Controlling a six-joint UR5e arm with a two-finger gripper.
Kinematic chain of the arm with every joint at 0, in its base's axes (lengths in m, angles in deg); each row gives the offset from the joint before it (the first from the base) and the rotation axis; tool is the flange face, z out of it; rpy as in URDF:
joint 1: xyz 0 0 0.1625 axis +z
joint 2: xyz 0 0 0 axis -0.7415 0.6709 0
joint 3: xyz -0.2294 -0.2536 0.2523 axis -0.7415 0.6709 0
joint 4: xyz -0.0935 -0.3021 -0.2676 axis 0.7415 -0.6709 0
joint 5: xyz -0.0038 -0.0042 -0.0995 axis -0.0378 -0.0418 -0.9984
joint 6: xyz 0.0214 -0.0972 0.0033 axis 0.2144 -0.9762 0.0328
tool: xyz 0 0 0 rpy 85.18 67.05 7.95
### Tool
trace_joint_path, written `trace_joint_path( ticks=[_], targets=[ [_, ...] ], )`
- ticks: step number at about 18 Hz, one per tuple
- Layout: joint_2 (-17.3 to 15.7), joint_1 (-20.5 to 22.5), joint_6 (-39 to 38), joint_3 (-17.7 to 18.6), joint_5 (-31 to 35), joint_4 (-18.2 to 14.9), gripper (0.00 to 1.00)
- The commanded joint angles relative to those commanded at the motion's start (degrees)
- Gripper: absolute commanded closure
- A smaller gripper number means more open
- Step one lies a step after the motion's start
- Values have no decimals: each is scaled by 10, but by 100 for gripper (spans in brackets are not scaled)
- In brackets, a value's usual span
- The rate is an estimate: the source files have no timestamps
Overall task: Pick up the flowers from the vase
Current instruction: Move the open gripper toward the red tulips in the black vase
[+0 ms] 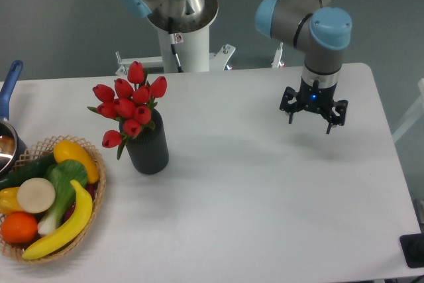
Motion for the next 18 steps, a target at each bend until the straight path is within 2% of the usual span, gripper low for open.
trace_joint_path(
  ticks=[2, 9, 11, 14, 18],
  targets=[
    [0, -2, -1, 0, -27, 0, 0],
    [0, -32, -5, 7, -48, 2, 0],
    [0, -31, -6, 16, -124, 2, 0],
    [-13, -20, -3, 39, -272, 1, 0],
    [-57, -14, 1, 77, -411, 0, 0]
  ],
)
